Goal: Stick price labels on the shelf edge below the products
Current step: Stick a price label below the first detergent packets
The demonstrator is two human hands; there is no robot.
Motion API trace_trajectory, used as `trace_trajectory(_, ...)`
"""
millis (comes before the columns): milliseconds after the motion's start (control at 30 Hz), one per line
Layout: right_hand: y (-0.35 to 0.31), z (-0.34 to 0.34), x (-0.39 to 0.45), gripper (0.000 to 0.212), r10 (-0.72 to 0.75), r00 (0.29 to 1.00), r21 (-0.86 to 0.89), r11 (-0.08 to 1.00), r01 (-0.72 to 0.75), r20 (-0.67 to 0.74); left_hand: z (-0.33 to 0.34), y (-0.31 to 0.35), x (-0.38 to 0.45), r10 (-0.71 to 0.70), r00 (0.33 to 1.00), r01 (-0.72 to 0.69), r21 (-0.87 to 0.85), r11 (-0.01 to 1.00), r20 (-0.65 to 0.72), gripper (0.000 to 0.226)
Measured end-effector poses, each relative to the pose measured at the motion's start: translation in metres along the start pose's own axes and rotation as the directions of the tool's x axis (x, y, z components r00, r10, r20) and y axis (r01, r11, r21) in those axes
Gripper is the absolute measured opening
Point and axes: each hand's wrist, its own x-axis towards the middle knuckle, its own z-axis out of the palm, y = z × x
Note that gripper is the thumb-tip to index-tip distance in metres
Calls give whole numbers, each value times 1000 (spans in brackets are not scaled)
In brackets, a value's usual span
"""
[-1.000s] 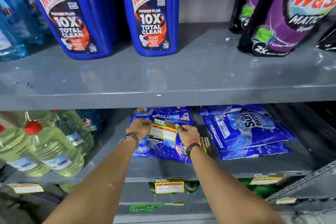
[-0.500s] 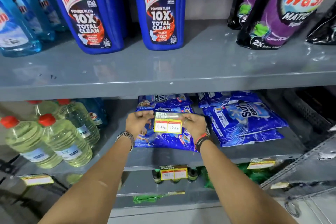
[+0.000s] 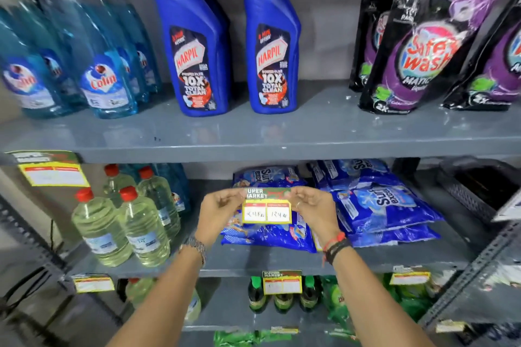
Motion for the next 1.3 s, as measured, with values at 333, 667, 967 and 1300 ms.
trace_trajectory(333,-98,13,-42,17,-315,949,33,949,314,14,-35,76,-31,284,916,-314,-64,947,-282,14)
trace_trajectory(667,-106,26,-31,12,-357,928,-149,928,341,-102,-34,92,-21,272,916,-268,56,962,-295,10)
trace_trajectory(967,-105,33,-33,16,-397,904,-246,903,353,-161,-33,102,-26,353,866,-265,273,925,-355,14)
trace_trajectory(1300,-106,62,-26,63,-637,765,-617,641,456,-95,-38,103,-9,684,714,-431,677,597,-149,21)
